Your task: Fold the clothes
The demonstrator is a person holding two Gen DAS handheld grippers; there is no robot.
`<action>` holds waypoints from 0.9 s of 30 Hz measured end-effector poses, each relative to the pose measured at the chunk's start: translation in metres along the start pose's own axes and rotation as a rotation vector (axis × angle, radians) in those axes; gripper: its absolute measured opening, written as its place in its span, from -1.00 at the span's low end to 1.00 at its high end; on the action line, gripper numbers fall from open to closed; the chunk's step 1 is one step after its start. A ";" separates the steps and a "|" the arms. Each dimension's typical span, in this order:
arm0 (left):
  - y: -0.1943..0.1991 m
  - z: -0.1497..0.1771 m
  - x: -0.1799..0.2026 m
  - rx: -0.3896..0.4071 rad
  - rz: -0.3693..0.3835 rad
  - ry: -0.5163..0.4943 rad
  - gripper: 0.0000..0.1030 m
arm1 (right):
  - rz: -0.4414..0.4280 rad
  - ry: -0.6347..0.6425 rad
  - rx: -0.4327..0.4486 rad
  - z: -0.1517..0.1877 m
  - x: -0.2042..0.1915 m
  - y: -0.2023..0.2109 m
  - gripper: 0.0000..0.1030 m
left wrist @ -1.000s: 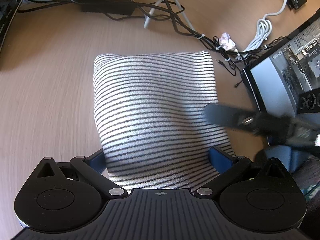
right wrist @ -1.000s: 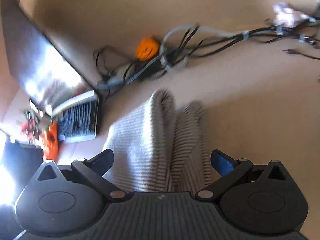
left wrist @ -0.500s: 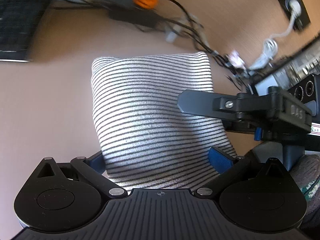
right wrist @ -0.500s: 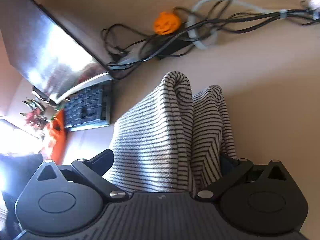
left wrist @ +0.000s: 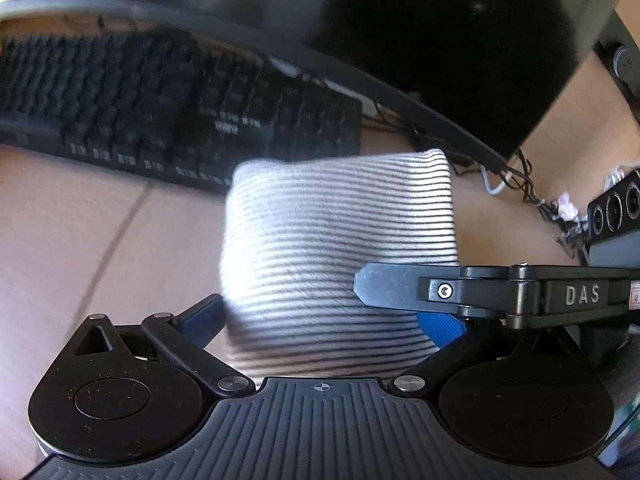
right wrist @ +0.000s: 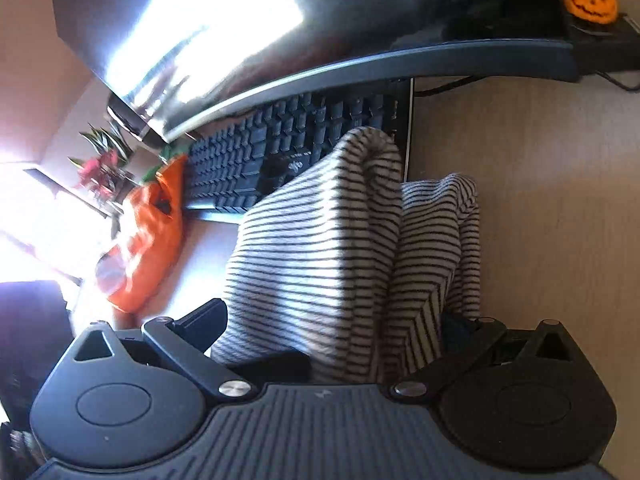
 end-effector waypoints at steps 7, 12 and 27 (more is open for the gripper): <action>0.055 0.023 -0.010 0.102 -0.028 -0.157 1.00 | 0.163 0.143 0.094 0.023 -0.016 0.050 1.00; 0.050 0.053 -0.016 0.037 -0.089 -0.209 1.00 | 0.305 0.426 0.066 0.078 -0.049 0.057 1.00; 0.034 0.044 -0.009 0.044 -0.106 -0.230 1.00 | 0.585 0.308 0.321 0.007 -0.049 0.039 1.00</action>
Point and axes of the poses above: each gripper's, at about its wrist camera, not at the fingertips, and y roughly against the way its jaws point, x to its right, z to its underside, the point moved 1 cm from there along -y, roughly the way its jaws point, and after that the axes turned 2 degrees about -z, right-handed, at the moved point
